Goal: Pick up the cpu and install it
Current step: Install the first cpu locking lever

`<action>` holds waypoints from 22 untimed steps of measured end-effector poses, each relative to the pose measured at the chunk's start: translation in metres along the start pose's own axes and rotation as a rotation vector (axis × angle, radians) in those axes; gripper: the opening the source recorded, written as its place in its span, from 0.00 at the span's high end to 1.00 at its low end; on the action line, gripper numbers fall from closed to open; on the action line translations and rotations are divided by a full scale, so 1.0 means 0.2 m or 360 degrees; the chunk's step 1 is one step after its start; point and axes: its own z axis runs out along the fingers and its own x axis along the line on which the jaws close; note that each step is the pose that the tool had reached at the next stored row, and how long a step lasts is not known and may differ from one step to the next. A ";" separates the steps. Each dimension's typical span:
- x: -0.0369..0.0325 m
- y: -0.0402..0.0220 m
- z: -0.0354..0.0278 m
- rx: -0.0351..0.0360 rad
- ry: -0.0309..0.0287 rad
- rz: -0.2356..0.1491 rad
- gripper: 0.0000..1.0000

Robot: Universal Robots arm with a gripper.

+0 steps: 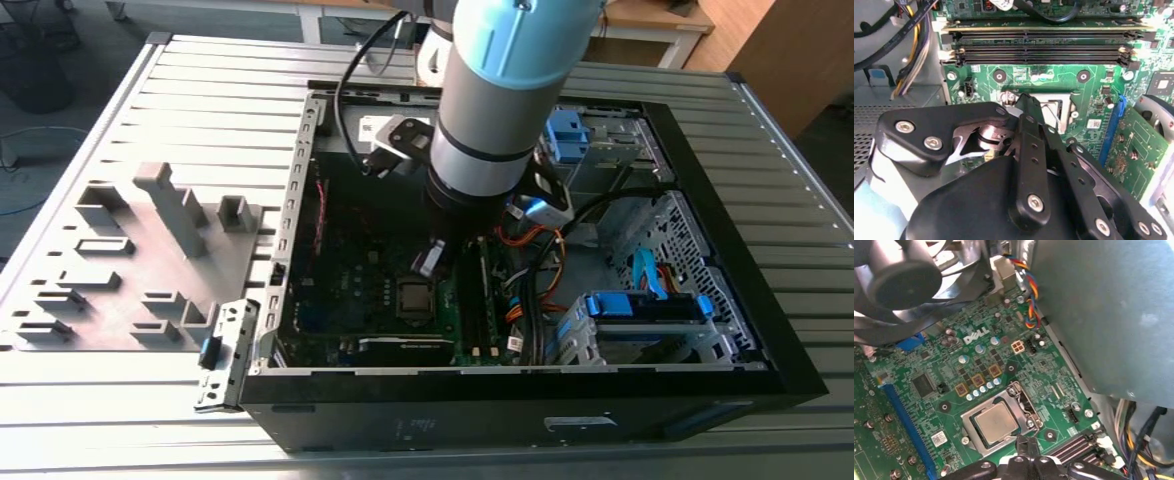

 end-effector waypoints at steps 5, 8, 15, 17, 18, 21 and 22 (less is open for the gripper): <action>0.000 -0.001 0.018 -0.0007 0.00363 -0.0055 0.89; 0.000 -0.002 0.027 -0.0012 0.00578 -0.0088 0.89; 0.005 -0.006 0.063 -0.0016 0.00796 -0.0159 0.89; 0.005 -0.007 0.070 -0.0017 0.00819 -0.0181 0.89; 0.005 -0.007 0.074 -0.0017 0.00826 -0.0190 0.89; 0.014 -0.013 0.083 -0.0017 0.00851 -0.0199 0.89; 0.019 -0.017 0.086 -0.0017 0.00855 -0.0201 0.89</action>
